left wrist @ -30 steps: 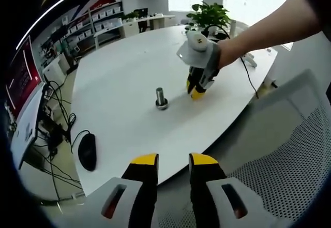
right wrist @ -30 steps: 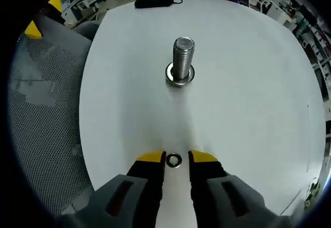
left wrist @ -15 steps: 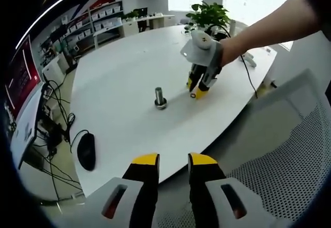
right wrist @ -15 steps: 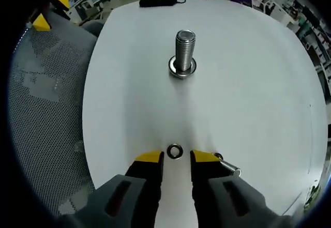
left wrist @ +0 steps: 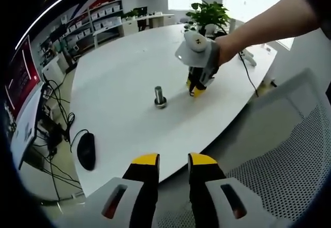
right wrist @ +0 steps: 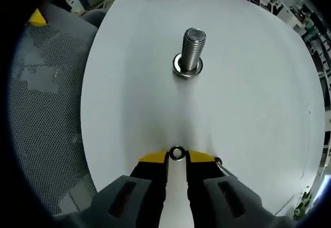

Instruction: Place the washer onto the threaded stud by aligning its center hole with the stud, sliding it down to the base, and recovering from edge contact or off-axis alignment until the washer reaches the visible bottom stop.

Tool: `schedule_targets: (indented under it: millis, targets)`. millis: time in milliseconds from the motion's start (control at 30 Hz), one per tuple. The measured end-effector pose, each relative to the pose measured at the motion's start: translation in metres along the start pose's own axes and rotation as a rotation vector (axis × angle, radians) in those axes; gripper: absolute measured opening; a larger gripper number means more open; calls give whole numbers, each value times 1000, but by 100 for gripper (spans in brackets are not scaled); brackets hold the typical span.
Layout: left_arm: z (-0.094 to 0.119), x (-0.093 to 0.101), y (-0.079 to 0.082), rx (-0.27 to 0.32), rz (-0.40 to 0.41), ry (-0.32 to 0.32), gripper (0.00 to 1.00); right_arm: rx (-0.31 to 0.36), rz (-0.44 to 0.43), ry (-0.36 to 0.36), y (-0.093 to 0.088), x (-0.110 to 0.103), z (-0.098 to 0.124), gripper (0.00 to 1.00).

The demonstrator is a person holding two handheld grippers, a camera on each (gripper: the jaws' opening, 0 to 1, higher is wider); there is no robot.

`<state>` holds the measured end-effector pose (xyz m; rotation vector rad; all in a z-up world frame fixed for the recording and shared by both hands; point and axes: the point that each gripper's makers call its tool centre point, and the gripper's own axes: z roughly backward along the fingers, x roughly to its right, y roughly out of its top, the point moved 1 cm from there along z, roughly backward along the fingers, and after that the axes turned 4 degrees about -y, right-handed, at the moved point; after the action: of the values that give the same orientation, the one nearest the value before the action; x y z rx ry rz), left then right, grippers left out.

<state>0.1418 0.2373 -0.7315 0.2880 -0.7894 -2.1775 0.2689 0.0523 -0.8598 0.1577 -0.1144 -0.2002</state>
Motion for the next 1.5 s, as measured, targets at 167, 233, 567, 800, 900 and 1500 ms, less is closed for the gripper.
schedule_targets:
  millis: [167, 233, 567, 800, 900, 1500]
  targets:
    - [-2, 1, -2, -16, -6, -7, 19, -32, -25, -31, 1, -1, 0, 15]
    - [-1, 1, -2, -16, -9, -6, 19, -44, -22, -39, 1, -2, -1, 15]
    - [0, 0, -1, -6, -4, 4, 19, -40, -51, -82, -2, -3, 1, 15]
    - [-1, 0, -2, -12, -6, 5, 19, 37, -123, -70, -5, -1, 3, 14]
    - [0, 0, -2, -10, -3, 3, 19, 50, -162, -71, -8, -2, 3, 14]
    - [1, 0, 1, 4, -6, 10, 19, 133, -307, -84, -29, 2, 32, 14]
